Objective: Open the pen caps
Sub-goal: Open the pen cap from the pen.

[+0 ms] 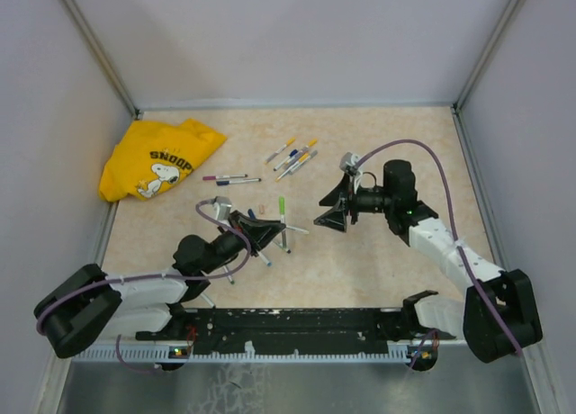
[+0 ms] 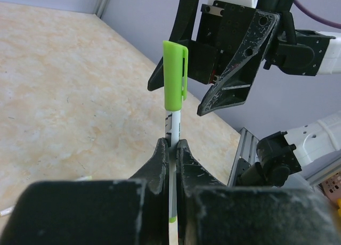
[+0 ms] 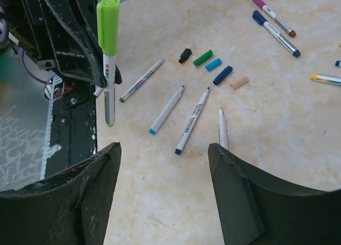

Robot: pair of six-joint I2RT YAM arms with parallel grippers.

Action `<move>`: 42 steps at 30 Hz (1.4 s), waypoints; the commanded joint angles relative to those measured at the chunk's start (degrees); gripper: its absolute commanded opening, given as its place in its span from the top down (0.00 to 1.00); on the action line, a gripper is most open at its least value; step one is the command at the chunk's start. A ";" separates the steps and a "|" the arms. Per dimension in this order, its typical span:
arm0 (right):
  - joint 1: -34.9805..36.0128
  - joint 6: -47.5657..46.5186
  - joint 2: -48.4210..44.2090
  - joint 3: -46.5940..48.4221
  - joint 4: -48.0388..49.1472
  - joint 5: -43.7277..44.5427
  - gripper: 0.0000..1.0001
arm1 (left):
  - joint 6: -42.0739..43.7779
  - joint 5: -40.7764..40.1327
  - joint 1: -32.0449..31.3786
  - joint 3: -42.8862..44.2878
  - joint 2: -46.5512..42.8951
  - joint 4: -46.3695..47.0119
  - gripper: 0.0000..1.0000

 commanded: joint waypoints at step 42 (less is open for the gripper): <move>12.69 8.46 8.04 -2.77 14.69 13.26 0.35 | 2.55 -30.64 -13.31 4.53 21.05 31.85 1.00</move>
